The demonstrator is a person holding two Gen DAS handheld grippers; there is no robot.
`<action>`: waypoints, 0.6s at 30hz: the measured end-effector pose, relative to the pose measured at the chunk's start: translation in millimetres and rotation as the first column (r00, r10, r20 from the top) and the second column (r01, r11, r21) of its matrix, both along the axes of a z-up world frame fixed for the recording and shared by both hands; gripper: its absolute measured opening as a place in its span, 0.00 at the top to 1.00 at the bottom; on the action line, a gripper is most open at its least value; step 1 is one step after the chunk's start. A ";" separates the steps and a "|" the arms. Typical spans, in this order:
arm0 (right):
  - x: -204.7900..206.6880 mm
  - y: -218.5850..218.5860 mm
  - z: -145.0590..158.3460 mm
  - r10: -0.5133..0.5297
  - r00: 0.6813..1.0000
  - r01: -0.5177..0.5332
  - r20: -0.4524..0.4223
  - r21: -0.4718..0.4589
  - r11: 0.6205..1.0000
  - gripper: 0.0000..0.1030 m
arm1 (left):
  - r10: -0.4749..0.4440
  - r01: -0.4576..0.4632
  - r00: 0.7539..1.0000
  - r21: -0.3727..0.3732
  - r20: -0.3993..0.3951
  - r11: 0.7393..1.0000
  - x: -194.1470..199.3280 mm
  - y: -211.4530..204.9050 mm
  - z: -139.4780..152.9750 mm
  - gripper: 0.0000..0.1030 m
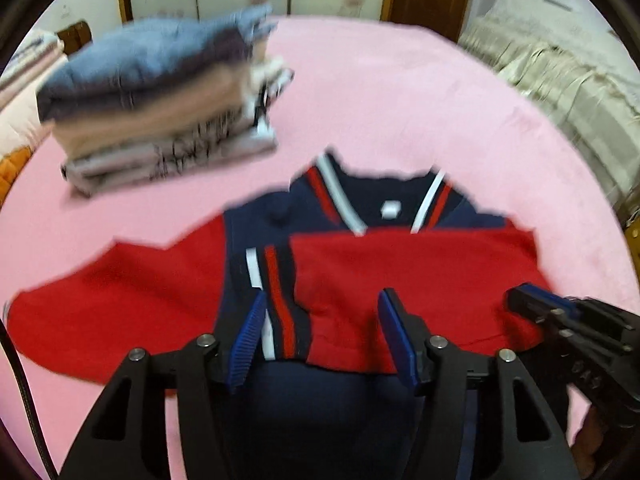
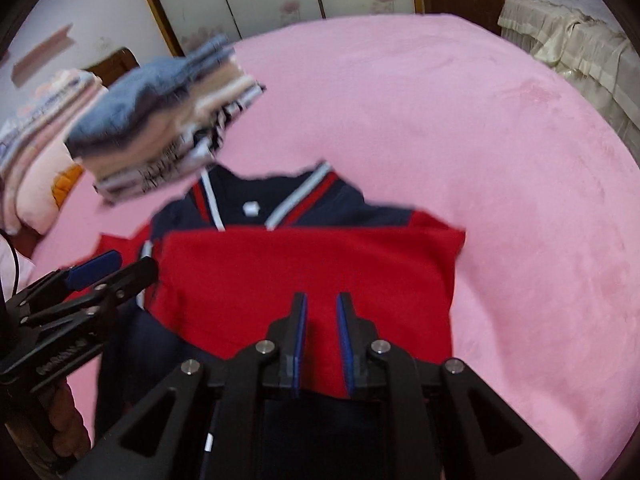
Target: Fold large clothes
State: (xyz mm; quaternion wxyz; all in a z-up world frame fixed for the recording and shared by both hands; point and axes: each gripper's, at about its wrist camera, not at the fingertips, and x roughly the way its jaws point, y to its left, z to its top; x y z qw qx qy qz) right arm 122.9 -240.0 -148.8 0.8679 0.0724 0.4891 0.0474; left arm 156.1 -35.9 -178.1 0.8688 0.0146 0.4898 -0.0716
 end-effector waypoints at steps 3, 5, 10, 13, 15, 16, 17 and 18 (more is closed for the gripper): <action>-3.2 -15.0 -18.4 -0.071 0.997 0.068 -0.039 -0.072 0.995 0.88 | 0.024 -0.022 0.999 0.068 -0.030 0.997 0.6 2.5 -21.9 0.47; -6.4 -27.6 -24.6 -0.103 0.994 0.099 -0.043 -0.090 0.991 0.93 | 0.027 -0.025 0.999 0.058 -0.027 0.998 -1.7 6.4 -24.8 0.46; -15.0 -45.1 -21.7 -0.148 0.988 0.145 -0.046 -0.055 0.988 0.92 | 0.054 -0.052 0.998 0.025 -0.045 0.998 -0.1 11.1 -21.9 0.46; -20.8 -43.8 -12.8 -0.173 0.984 0.172 -0.031 -0.045 0.984 0.90 | 0.059 -0.058 0.997 0.018 -0.047 0.998 -2.0 10.4 -14.2 0.45; -25.4 -42.5 -7.6 -0.171 0.985 0.170 -0.028 -0.030 0.985 0.87 | 0.055 -0.054 0.997 0.009 -0.047 0.998 -8.4 11.4 -6.4 0.44; -28.8 -41.2 -3.7 -0.166 0.986 0.166 -0.027 -0.016 0.986 0.85 | 0.056 -0.056 0.997 0.008 -0.048 0.998 -10.7 11.2 -2.9 0.43; -29.5 -39.2 -2.3 -0.164 0.986 0.164 -0.026 -0.011 0.986 0.83 | 0.057 -0.056 0.997 0.010 -0.046 0.998 -12.9 10.8 -0.3 0.42; -31.1 -37.2 0.9 -0.162 0.986 0.162 -0.023 -0.006 0.987 0.83 | 0.059 -0.059 0.997 0.012 -0.042 0.998 -16.1 11.0 4.1 0.42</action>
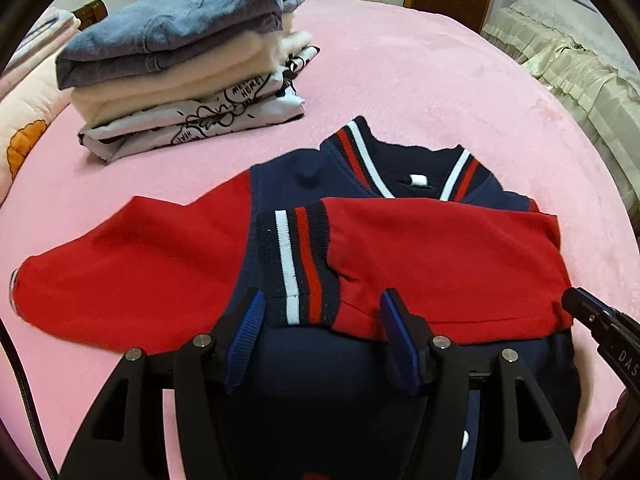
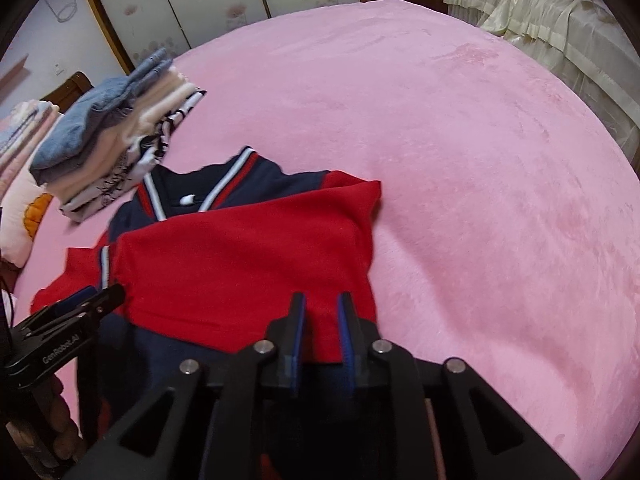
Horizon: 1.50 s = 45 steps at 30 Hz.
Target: Fold large clothes
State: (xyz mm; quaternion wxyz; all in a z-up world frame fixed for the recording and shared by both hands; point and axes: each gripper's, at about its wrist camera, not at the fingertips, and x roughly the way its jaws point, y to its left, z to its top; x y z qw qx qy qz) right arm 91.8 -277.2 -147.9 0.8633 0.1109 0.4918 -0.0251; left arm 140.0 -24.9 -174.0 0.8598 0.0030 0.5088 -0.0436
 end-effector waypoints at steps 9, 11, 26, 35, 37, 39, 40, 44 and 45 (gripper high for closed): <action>-22.6 16.6 39.4 0.018 0.998 -0.018 0.061 -0.001 1.000 0.83 | 0.017 -0.016 0.999 -0.040 0.040 0.999 -36.2 11.1 57.9 0.30; -28.5 19.7 49.0 0.022 0.997 -0.022 0.072 -0.001 1.000 0.83 | 0.021 -0.020 0.998 -0.031 0.051 0.999 -45.8 14.8 71.9 0.30; -84.4 67.1 117.6 0.099 0.980 -0.100 0.170 -0.003 0.995 0.65 | 0.063 -0.057 0.986 -0.043 0.153 0.997 -121.3 65.1 148.7 0.28; -102.8 133.3 147.3 0.217 0.944 -0.205 0.249 -0.073 0.976 0.65 | 0.149 -0.133 0.968 -0.093 0.200 0.987 -148.0 124.1 159.2 0.21; -103.6 148.9 149.2 0.245 0.935 -0.231 0.258 -0.085 0.969 0.65 | 0.175 -0.155 0.966 -0.114 0.191 0.981 -148.2 140.0 155.1 0.21; -102.4 164.5 149.0 0.272 0.927 -0.256 0.257 -0.093 0.962 0.65 | 0.197 -0.176 0.963 -0.127 0.183 0.976 -147.2 153.2 149.3 0.21; -100.8 174.1 148.0 0.289 0.923 -0.274 0.256 -0.094 0.957 0.65 | 0.207 -0.185 0.962 -0.133 0.177 0.974 -146.1 159.7 145.6 0.21; -94.9 201.5 141.1 0.327 0.911 -0.312 0.250 -0.098 0.945 0.65 | 0.250 -0.222 0.957 -0.183 0.148 0.958 -139.7 188.8 124.9 0.21; -92.0 208.8 137.5 0.337 0.909 -0.322 0.246 -0.100 0.941 0.65 | 0.266 -0.235 0.954 -0.207 0.136 0.950 -137.5 198.3 116.7 0.21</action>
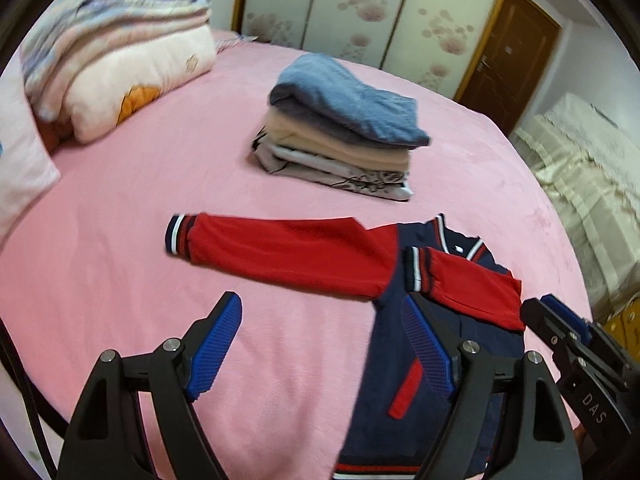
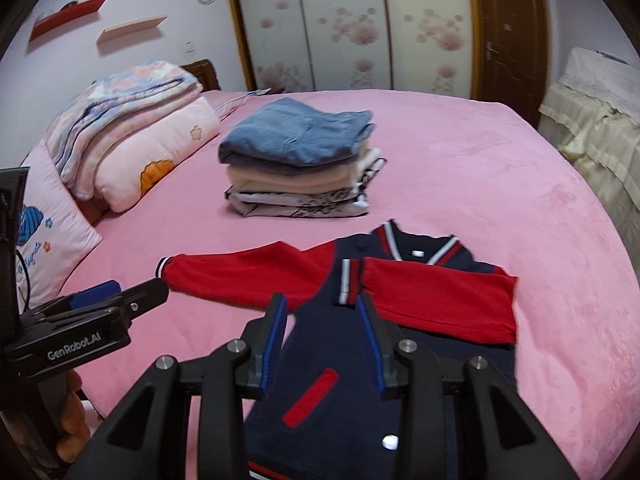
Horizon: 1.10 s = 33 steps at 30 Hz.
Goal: Fold large clothes
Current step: 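Grasp the other red sleeve cuff with the left gripper, then fold the held red sleeve across the jacket body with the left gripper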
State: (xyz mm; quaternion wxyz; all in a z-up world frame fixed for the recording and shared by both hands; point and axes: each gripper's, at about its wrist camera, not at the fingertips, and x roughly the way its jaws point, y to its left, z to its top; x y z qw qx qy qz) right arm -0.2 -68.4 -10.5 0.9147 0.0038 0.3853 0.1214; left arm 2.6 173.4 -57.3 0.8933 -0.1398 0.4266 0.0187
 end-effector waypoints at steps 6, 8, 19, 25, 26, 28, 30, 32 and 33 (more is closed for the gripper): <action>20.2 32.7 -30.6 0.042 0.997 -0.043 -0.060 -0.014 0.999 0.65 | 0.070 -0.077 0.997 -0.188 -0.042 0.979 16.2 50.1 -60.6 0.22; 27.3 41.5 -42.4 0.054 0.995 -0.056 -0.082 -0.021 0.998 0.65 | 0.090 -0.100 0.995 -0.240 -0.052 0.966 21.6 63.5 -80.5 0.22; 55.8 55.2 -87.5 0.069 0.986 -0.075 -0.154 -0.032 0.997 0.65 | 0.209 -0.218 0.975 -0.444 -0.071 0.869 68.7 111.3 -166.1 0.28; 70.7 52.0 -102.4 0.048 0.985 -0.056 -0.169 -0.046 0.997 0.65 | 0.233 -0.238 0.970 -0.422 -0.065 0.875 95.0 114.7 -171.9 0.68; 74.3 50.8 -104.7 0.041 0.985 -0.050 -0.170 -0.044 0.998 0.65 | 0.237 -0.245 0.969 -0.419 -0.071 0.875 97.8 117.9 -172.6 0.81; 78.9 49.6 -107.2 0.034 0.984 -0.042 -0.172 -0.043 0.998 0.65 | 0.246 -0.252 0.967 -0.412 -0.067 0.876 99.8 120.3 -173.2 0.91; 83.4 48.2 -109.5 0.032 0.984 -0.039 -0.175 -0.037 0.999 0.65 | 0.256 -0.253 0.966 -0.388 -0.043 0.886 99.2 118.6 -166.3 0.94; 86.3 47.1 -110.3 0.031 0.984 -0.037 -0.175 -0.033 0.999 0.65 | 0.254 -0.239 0.967 -0.323 0.003 0.916 97.6 109.5 -148.9 0.95; 87.1 45.8 -110.5 0.032 0.984 -0.037 -0.174 -0.028 0.999 0.65 | 0.247 -0.228 0.969 -0.288 0.029 0.930 97.4 102.6 -138.4 0.95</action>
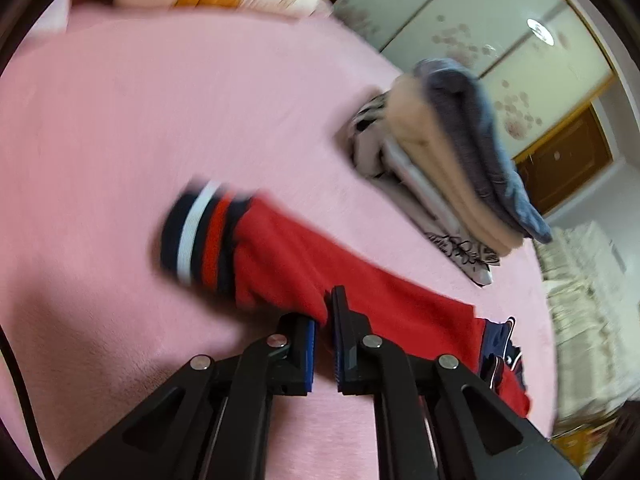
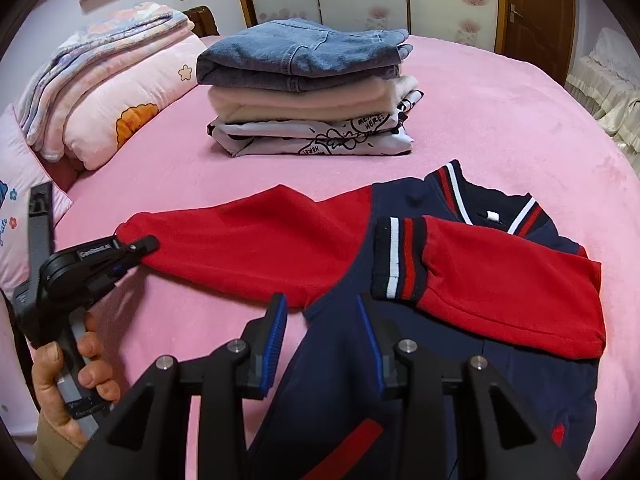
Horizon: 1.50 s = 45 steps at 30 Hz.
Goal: Fold large clothes
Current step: 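Fold the held red sleeve across the jacket body with the left gripper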
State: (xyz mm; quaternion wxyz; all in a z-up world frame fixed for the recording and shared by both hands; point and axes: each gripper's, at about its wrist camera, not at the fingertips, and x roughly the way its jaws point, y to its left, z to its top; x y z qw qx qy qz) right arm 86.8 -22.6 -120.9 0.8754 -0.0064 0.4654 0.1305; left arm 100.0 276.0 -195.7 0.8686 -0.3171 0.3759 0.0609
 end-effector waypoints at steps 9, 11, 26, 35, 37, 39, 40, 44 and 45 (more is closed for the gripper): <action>-7.7 -47.1 11.1 -0.075 0.997 0.074 0.022 0.031 0.997 0.65 | -0.286 0.231 0.933 0.248 0.218 0.941 4.0 -124.1 117.1 0.95; -11.0 -70.9 15.2 -0.117 0.993 0.117 0.030 0.028 0.993 0.65 | -0.384 0.319 0.890 0.268 0.244 0.909 8.3 -165.2 132.8 0.95; -48.3 -243.5 10.5 -0.414 0.910 0.413 -0.002 0.067 0.908 0.65 | -0.690 0.689 0.722 0.156 -0.054 0.708 30.4 -335.9 45.5 0.59; -42.4 -232.3 7.2 -0.341 0.940 0.341 -0.027 0.157 0.927 0.65 | -0.625 0.608 0.780 0.210 0.020 0.766 11.6 -298.7 83.4 0.38; -37.7 -222.6 5.4 -0.311 0.950 0.312 -0.033 0.166 0.935 0.65 | -0.589 0.574 0.808 0.205 0.016 0.793 6.6 -280.8 83.0 0.38; -33.1 -212.0 4.5 -0.277 0.960 0.279 -0.038 0.166 0.946 0.65 | -0.538 0.529 0.843 0.205 -0.009 0.824 3.5 -260.6 77.1 0.38; -30.0 -204.7 4.4 -0.257 0.966 0.259 -0.037 0.164 0.952 0.65 | -0.515 0.508 0.857 0.210 -0.025 0.835 1.4 -251.7 73.7 0.38; -20.4 -179.2 7.5 -0.197 0.980 0.198 -0.021 0.151 0.968 0.65 | -0.442 0.453 0.891 0.241 -0.100 0.858 -1.9 -222.3 53.1 0.38; -17.3 -172.1 8.4 -0.183 0.983 0.183 -0.017 0.145 0.972 0.65 | -0.427 0.443 0.897 0.238 -0.118 0.865 -1.3 -214.8 46.8 0.38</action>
